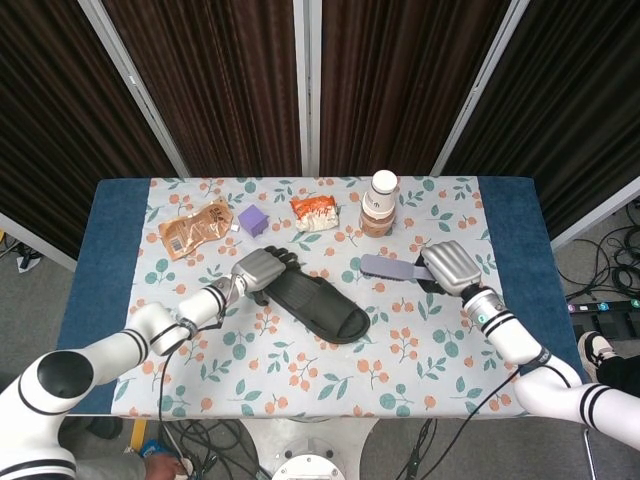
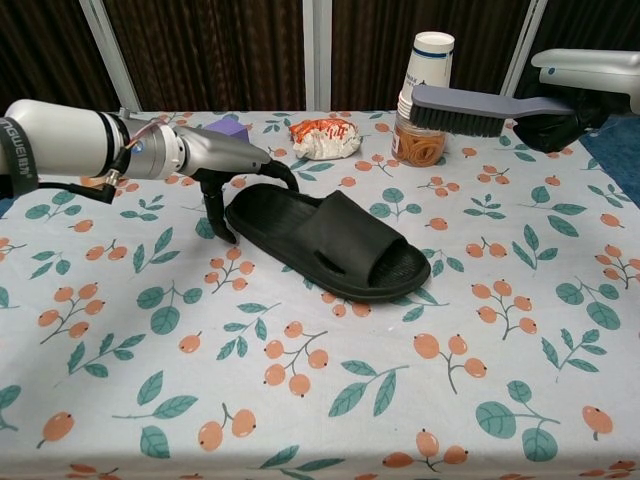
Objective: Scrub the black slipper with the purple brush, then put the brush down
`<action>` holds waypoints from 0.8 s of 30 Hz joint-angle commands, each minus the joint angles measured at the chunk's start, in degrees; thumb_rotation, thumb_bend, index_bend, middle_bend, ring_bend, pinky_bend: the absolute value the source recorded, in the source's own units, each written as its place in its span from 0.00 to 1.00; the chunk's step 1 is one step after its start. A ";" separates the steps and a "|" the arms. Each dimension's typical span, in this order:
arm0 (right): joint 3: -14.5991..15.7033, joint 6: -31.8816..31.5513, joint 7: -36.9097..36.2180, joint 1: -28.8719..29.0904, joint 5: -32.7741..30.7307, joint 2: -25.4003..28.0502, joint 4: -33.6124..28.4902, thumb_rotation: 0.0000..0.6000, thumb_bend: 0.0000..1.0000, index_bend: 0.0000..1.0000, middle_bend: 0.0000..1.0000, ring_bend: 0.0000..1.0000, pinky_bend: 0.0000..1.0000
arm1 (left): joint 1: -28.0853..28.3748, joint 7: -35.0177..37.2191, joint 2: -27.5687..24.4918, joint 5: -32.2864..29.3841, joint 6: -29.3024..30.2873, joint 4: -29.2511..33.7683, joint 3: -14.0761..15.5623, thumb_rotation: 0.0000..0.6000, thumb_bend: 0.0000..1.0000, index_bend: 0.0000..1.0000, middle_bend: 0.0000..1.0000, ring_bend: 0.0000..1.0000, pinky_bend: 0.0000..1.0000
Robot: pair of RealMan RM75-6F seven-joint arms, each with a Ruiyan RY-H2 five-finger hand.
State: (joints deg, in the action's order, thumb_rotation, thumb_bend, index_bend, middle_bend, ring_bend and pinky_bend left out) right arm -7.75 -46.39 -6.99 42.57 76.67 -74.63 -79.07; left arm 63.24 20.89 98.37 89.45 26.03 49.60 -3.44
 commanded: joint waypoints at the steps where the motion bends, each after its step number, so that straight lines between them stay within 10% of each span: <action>1: 0.35 0.21 -0.19 0.01 0.36 -0.26 0.22 1.00 0.65 1.00 1.00 1.00 1.00 | 0.20 0.28 0.85 -0.42 0.12 -0.99 0.47 1.00 0.25 0.28 0.26 0.11 0.16; 6: 1.44 0.20 -1.07 0.13 2.38 -1.36 0.31 1.00 0.65 1.00 1.00 1.00 1.00 | -0.44 0.60 0.81 -0.93 2.53 -0.96 0.72 1.00 0.29 0.40 0.41 0.24 0.29; 24: 1.24 0.95 9.15 5.87 6.25 -15.29 10.37 1.00 0.65 1.00 1.00 1.00 1.00 | -1.04 -1.51 -0.75 -3.64 3.72 2.17 1.22 1.00 0.31 0.41 0.42 0.24 0.30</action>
State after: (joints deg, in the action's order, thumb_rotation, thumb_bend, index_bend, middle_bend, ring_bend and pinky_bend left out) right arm -5.98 -45.75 0.11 47.37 83.26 -88.18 -70.20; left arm 62.24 19.44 97.65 85.87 29.76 51.72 -2.20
